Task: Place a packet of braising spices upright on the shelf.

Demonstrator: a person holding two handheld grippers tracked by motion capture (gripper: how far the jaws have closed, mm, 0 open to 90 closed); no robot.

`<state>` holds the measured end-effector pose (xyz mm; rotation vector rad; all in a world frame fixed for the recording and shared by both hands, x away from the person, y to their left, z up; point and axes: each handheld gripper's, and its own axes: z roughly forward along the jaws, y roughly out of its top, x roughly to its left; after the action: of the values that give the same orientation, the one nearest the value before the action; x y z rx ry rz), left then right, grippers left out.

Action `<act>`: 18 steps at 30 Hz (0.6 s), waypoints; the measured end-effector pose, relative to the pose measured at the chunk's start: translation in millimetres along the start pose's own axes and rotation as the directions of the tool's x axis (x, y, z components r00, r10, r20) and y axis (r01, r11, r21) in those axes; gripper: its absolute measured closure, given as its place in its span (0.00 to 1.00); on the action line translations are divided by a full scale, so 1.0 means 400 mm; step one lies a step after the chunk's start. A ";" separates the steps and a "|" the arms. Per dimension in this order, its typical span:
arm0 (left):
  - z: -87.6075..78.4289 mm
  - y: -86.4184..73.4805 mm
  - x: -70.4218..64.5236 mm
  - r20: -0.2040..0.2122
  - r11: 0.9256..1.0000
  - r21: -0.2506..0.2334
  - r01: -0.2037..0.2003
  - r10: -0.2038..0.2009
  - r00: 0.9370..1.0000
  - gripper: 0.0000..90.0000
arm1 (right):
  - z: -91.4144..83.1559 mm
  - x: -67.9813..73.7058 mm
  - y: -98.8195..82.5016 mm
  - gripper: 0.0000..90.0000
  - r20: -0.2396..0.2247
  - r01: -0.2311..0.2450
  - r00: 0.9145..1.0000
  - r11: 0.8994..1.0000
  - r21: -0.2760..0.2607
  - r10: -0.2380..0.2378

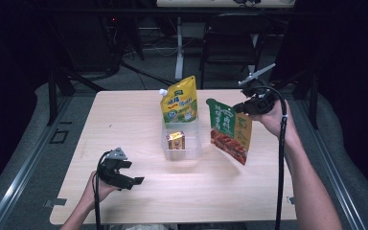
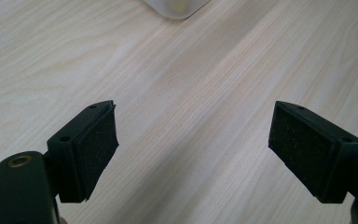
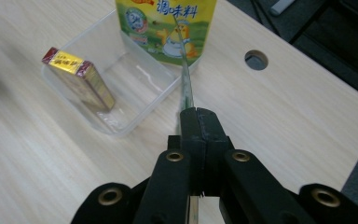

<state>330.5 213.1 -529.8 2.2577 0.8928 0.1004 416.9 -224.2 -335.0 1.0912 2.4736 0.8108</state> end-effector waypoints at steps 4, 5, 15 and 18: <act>-0.001 -0.001 0.002 0.002 1.000 0.001 0.003 -0.003 1.000 0.17 | -0.006 -0.008 0.027 1.00 0.025 0.009 1.000 1.000 -0.008 -0.009; -0.001 -0.001 0.002 0.001 1.000 0.001 0.003 -0.003 1.000 0.17 | -0.009 -0.011 0.034 1.00 0.029 0.018 0.999 1.000 -0.012 -0.017; -0.001 -0.002 0.003 -0.002 1.000 -0.004 0.004 -0.004 1.000 0.17 | -0.028 -0.020 0.109 1.00 0.015 0.056 0.998 0.998 -0.040 -0.055; -0.001 -0.002 0.003 0.000 1.000 -0.003 0.005 -0.005 1.000 0.17 | -0.029 -0.008 0.130 1.00 0.012 0.076 0.997 0.996 -0.052 -0.075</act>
<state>331.0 214.5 -530.3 2.2527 0.8978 0.0997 443.0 -202.2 -293.8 0.9750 2.4549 0.8413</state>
